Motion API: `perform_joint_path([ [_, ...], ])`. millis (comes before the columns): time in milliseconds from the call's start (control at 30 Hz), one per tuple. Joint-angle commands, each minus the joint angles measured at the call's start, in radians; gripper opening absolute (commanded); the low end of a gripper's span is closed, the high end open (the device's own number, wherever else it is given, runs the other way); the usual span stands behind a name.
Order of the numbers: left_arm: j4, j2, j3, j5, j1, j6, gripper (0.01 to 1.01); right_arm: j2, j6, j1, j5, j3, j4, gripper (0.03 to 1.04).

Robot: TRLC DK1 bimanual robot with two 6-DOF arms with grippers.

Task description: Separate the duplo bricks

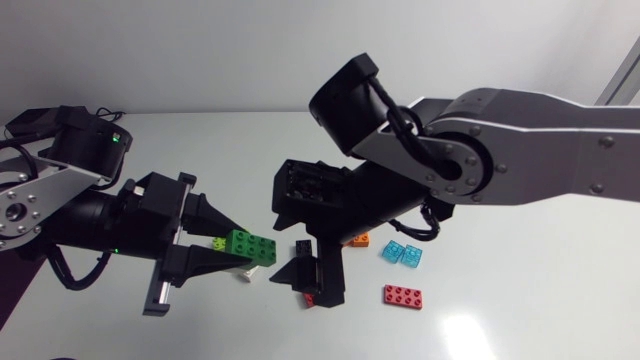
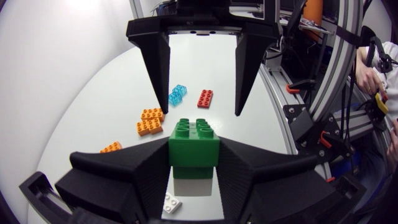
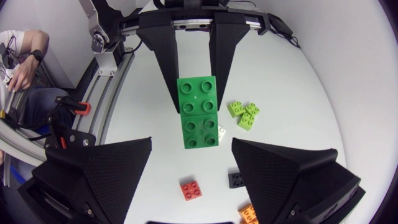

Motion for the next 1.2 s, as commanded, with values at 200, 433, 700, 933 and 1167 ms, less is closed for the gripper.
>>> perform_joint_path([
  [200,-0.035,0.015,0.025,0.037,-0.009,0.027,0.300,0.025,0.010,0.009,0.013,-0.043,0.039,0.90],
  [433,-0.053,0.010,0.028,0.042,-0.017,0.027,0.300,0.027,0.017,0.017,0.015,-0.055,0.053,0.76],
  [700,-0.056,0.007,0.025,0.043,-0.031,0.027,0.300,0.030,0.030,0.038,0.013,-0.058,0.065,0.56],
  [933,-0.056,0.004,0.030,0.048,-0.028,0.023,0.300,0.031,0.032,0.041,0.013,-0.063,0.065,0.25],
  [1167,-0.058,0.004,0.033,0.057,-0.023,0.018,0.498,0.033,0.038,0.043,0.013,-0.063,0.065,0.18],
])
